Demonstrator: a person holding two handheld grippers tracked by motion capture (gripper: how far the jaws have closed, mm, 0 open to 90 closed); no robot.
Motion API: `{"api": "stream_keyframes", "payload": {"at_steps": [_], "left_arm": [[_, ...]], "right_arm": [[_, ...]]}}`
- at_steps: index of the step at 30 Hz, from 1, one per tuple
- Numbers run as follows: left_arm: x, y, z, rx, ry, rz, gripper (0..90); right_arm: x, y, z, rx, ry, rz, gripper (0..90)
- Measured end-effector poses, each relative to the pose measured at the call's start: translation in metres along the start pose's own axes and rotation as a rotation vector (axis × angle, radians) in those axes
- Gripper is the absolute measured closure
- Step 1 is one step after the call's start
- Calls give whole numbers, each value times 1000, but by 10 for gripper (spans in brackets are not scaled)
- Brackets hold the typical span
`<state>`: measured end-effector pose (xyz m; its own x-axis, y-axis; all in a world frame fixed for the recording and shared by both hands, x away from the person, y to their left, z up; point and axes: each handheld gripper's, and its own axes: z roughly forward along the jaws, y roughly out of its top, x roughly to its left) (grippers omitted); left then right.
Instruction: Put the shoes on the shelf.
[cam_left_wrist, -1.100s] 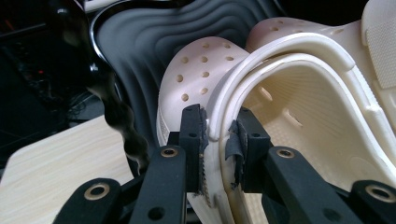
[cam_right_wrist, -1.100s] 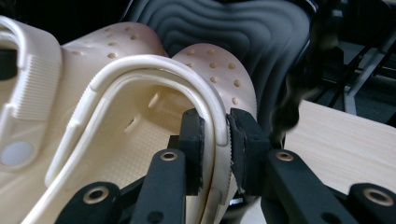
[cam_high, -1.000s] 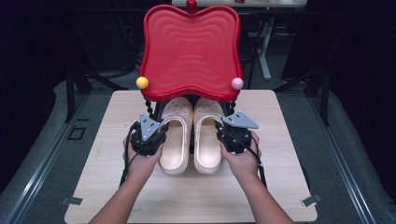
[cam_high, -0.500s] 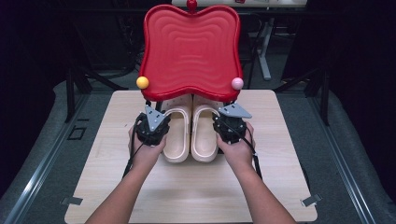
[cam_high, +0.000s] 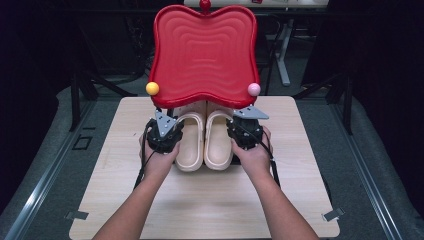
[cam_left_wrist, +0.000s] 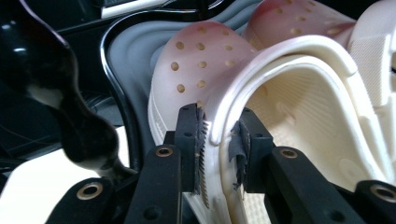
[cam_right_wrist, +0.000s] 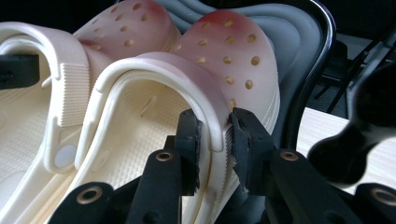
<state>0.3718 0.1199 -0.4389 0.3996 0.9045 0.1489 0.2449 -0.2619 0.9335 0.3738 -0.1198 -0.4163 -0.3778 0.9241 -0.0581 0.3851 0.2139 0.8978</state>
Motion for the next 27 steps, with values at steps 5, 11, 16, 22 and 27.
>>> {"api": "stream_keyframes", "payload": {"at_steps": [5, 11, 16, 22, 27], "left_arm": [[2, 0, 0, 1, 11, -41, 732], [-4, 4, 3, 14, 23, -17, 733], [-10, 5, 3, 11, 37, 22, 732], [-2, 5, 3, 18, 4, 24, 735], [-4, 6, 4, 14, 13, 60, 736]], "right_arm": [[-3, 0, -2, 8, 9, -46, 734], [-7, -2, -5, 18, 16, -65, 735], [0, -3, -5, 16, 12, -61, 733], [-2, 1, -4, 3, 11, 1, 733], [0, 4, -3, 6, 1, -1, 733]]}}
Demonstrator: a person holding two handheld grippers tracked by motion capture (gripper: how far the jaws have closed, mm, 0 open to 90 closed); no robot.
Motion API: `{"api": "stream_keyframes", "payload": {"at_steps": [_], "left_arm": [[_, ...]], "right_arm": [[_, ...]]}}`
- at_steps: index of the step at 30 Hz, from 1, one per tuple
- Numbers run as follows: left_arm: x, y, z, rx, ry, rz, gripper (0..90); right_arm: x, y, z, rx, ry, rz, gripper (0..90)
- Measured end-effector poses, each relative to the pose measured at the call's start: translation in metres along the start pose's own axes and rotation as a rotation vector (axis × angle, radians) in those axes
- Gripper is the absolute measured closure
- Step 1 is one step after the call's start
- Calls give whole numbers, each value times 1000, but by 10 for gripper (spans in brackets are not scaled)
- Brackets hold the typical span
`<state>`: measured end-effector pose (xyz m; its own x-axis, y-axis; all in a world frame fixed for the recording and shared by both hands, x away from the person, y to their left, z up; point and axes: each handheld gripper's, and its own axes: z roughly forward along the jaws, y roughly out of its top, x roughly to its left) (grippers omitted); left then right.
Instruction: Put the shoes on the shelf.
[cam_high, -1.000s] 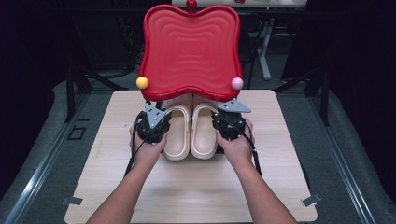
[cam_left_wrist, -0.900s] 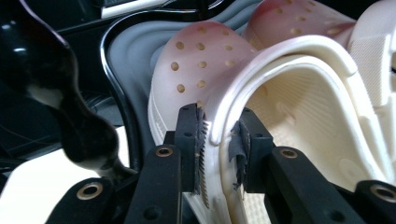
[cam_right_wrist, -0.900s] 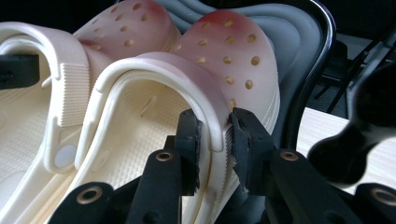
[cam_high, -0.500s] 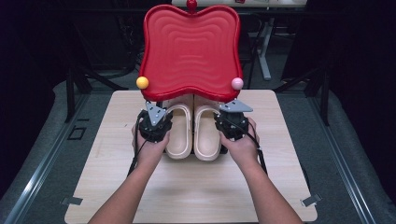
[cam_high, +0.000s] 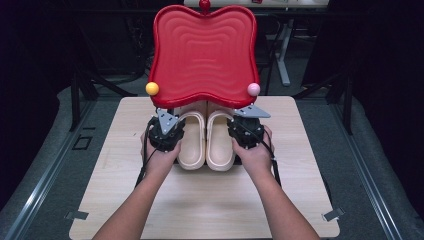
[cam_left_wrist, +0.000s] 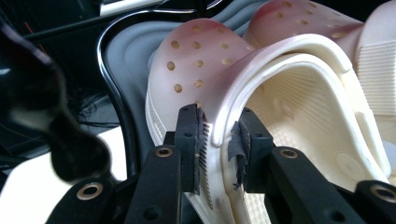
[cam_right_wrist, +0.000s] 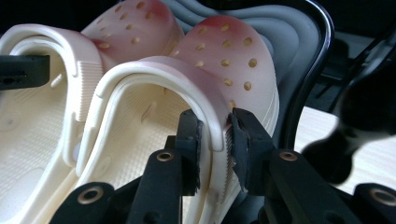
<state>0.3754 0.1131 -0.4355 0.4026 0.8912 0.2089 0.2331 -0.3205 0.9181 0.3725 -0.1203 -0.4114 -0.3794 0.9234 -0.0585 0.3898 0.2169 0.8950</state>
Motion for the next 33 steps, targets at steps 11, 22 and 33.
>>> {"api": "stream_keyframes", "payload": {"at_steps": [11, 22, 33], "left_arm": [[1, 2, -1, -12, -40, -40, 683], [1, -1, 0, -35, -59, -65, 568], [3, -5, 0, -48, -60, -82, 476]], "right_arm": [[7, -4, 2, -4, -29, 13, 717], [10, -6, -2, -24, -7, 15, 630], [13, -8, -4, -29, -14, -11, 576]]}}
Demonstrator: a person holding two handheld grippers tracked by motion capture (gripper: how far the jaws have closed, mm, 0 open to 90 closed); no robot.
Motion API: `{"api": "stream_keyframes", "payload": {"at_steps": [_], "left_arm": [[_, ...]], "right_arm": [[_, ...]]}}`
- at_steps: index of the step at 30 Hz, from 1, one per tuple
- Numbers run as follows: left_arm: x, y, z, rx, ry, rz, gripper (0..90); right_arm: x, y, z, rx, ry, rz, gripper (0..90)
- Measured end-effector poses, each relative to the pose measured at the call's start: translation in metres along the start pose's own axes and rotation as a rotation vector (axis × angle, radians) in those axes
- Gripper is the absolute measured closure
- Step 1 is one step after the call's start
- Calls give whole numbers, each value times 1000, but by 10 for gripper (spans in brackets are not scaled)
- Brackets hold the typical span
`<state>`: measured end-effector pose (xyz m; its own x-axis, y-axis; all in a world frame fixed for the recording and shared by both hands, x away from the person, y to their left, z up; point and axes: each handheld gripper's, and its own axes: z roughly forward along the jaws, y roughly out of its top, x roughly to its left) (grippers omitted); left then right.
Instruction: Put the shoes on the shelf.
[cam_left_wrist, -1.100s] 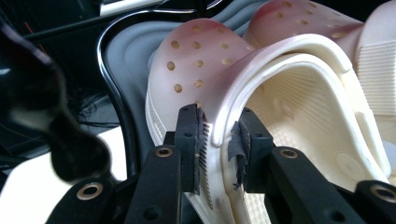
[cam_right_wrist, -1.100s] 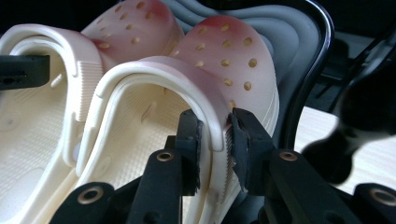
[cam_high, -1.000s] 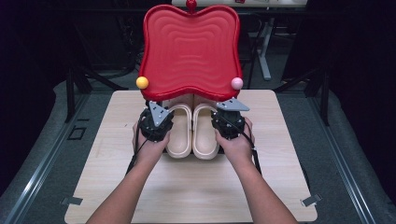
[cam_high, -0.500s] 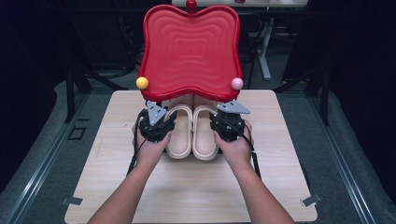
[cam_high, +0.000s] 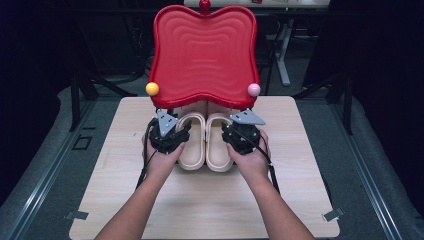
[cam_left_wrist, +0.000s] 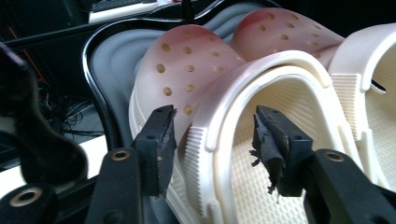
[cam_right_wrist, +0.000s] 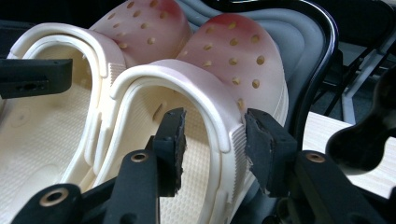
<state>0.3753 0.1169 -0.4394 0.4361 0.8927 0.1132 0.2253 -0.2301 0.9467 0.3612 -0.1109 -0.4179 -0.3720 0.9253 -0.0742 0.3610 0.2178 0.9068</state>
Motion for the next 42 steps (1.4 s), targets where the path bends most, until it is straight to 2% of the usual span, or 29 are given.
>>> {"api": "stream_keyframes", "payload": {"at_steps": [3, 9, 14, 20, 29, 32, 38, 42], "left_arm": [[1, 0, -2, -3, -1, -2, 468], [0, -1, -11, 2, -16, -13, 467], [1, -2, -24, -9, -39, -23, 467], [1, -8, -44, -19, -75, -31, 476], [-3, -36, -79, -33, -134, -63, 511], [-6, -47, -86, -11, -157, -66, 534], [-13, -67, -95, 26, -202, -59, 611], [-21, -76, -97, 49, -196, -38, 693]], "right_arm": [[0, -1, -2, -16, -5, -11, 568], [-5, -7, -10, -21, 0, 6, 555], [-8, -11, -27, -48, 6, -4, 547], [-7, -20, -50, -79, 40, -20, 547], [8, -50, -73, -57, 80, -67, 584], [15, -64, -78, -45, 114, -62, 609], [25, -84, -80, -12, 136, -65, 676], [29, -94, -78, 19, 164, -53, 765]]}}
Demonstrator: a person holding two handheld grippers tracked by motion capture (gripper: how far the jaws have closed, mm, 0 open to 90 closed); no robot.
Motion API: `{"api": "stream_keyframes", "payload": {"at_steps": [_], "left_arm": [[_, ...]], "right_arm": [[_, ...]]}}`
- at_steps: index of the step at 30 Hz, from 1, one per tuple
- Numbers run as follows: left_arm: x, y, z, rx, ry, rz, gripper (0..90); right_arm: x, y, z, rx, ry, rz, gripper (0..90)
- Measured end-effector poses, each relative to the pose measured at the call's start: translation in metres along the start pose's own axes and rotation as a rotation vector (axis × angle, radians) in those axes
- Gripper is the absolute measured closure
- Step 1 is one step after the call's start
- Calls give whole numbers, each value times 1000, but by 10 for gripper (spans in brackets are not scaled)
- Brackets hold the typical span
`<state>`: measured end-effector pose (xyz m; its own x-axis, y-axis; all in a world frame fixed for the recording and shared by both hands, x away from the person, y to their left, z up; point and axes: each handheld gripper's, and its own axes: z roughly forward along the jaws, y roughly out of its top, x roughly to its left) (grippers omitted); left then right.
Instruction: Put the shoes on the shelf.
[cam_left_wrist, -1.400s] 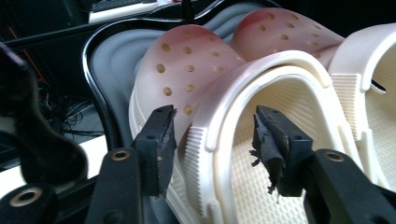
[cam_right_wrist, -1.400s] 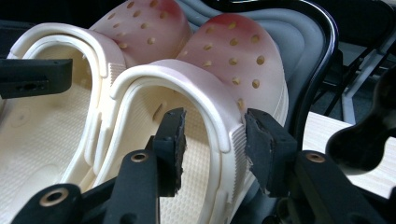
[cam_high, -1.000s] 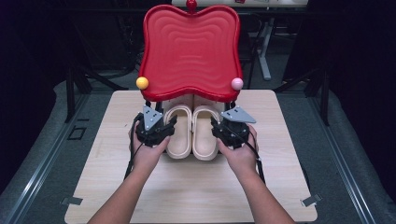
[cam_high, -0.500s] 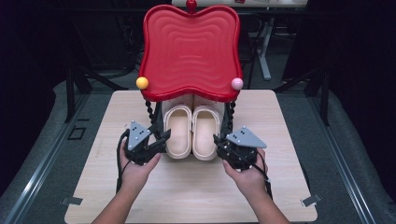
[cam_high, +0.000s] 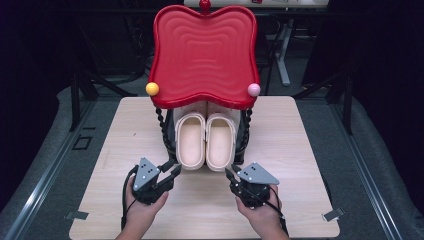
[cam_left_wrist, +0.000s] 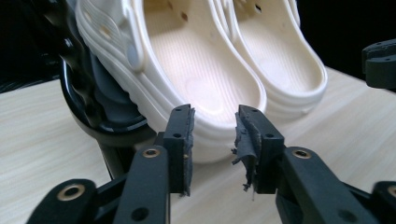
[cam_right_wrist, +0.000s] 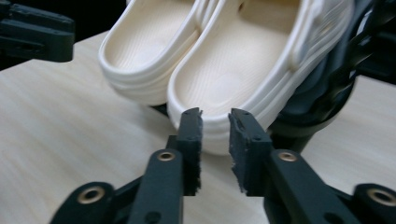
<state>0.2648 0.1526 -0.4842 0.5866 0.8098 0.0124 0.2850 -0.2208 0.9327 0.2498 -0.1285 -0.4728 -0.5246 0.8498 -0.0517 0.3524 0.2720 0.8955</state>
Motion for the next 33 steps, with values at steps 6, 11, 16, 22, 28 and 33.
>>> {"api": "stream_keyframes", "payload": {"at_steps": [6, 11, 16, 22, 28, 33], "left_arm": [[-10, -11, 8, 41, -16, 0, 822], [-12, -21, 16, 84, -44, -34, 895], [-14, -22, 23, 104, -63, -45, 898], [-13, -22, 31, 108, -62, -56, 898], [-10, -20, 33, 110, -56, -56, 898], [-10, -18, 29, 104, -33, -55, 898]], "right_arm": [[8, -12, 12, 55, 21, -17, 869], [11, -19, 24, 86, 44, -4, 897], [10, -21, 33, 93, 50, 29, 899], [9, -22, 38, 88, 42, 52, 899], [6, -20, 38, 81, 32, 60, 900], [7, -18, 35, 74, 20, 53, 900]]}}
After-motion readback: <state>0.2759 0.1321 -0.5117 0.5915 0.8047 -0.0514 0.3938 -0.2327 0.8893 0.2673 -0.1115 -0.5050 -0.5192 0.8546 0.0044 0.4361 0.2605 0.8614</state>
